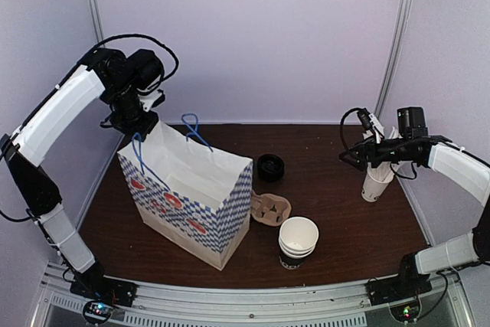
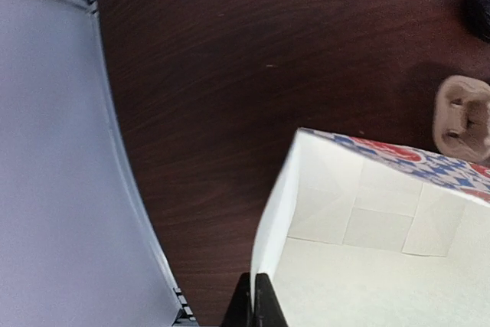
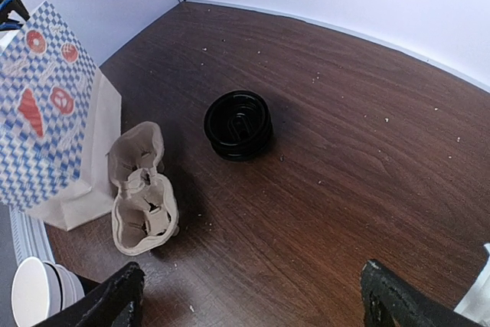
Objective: Pack the takeout coffee
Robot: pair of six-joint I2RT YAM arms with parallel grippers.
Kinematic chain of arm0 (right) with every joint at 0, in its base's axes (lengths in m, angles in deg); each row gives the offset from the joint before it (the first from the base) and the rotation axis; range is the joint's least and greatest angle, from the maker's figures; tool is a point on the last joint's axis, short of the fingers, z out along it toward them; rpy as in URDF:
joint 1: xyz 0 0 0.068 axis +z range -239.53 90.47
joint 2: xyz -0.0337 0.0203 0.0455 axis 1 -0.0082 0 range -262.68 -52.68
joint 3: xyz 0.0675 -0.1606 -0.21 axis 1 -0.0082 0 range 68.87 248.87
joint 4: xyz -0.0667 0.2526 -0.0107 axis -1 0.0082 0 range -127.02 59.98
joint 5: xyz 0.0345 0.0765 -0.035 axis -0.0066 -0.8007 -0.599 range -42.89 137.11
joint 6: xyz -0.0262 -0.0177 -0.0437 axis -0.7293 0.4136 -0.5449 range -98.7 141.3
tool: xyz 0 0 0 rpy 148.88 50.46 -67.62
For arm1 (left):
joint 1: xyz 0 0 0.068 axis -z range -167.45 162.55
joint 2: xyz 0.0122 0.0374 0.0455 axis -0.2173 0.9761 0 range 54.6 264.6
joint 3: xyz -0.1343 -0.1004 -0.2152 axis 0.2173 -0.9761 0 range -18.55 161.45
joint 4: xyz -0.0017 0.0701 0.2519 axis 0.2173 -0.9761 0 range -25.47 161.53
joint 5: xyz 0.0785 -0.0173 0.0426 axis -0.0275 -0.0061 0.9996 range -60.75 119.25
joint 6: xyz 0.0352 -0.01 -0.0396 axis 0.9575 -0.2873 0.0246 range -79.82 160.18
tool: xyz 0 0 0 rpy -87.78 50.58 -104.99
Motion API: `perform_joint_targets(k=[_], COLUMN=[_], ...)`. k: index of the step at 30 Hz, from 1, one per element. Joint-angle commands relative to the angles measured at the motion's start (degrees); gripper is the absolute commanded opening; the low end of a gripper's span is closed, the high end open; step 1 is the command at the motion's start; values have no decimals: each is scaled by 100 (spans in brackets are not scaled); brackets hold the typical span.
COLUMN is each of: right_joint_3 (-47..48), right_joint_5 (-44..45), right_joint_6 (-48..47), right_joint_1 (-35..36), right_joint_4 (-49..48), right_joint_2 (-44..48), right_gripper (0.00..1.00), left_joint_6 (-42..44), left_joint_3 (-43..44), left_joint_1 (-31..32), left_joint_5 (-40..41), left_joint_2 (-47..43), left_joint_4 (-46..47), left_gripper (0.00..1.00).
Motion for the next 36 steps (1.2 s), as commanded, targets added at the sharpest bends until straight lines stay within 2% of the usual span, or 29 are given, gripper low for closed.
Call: perform_joint_targets(k=[1, 4, 8, 13, 16, 19, 23, 26, 28, 31, 36], right_joint_3=[177, 198, 218, 218, 226, 218, 244, 253, 261, 291, 323], right_joint_5=[57, 64, 54, 78, 91, 100, 75, 90, 92, 78, -30], right_joint_6=[-123, -172, -189, -233, -250, -275, -274, -285, -320, -354, -345], right_joint_1=[30, 25, 36, 31, 32, 29, 32, 34, 30, 41, 39], right_joint_4=[85, 135, 166, 184, 207, 219, 236, 260, 286, 306, 323], right_joint_2=[23, -37, -101, -92, -111, -157, -227, -227, -250, -332, -474], right_gripper=[97, 97, 97, 97, 97, 97, 97, 97, 97, 97, 97], left_joint_6=[240, 333, 457, 390, 377, 516, 556, 490, 461, 417, 520], left_joint_3=[43, -117, -56, 4, 88, 161, 177, 229, 257, 372, 440], left_joint_1=[-1019, -1725, -2325, -3138, -3440, -3528, -3707, -3708, -3704, -3706, -3503], left_joint_5=[470, 212, 439, 127, 112, 501, 353, 256, 234, 239, 208], left_joint_2=[-282, -364, -143, 220, 416, 594, 891, 912, 803, 548, -229], left_joint_4=[184, 546, 933, 1639, 2066, 2308, 2400, 2374, 2421, 2438, 2684], left_gripper=[0, 0, 0, 0, 0, 0, 0, 28, 39, 48, 54])
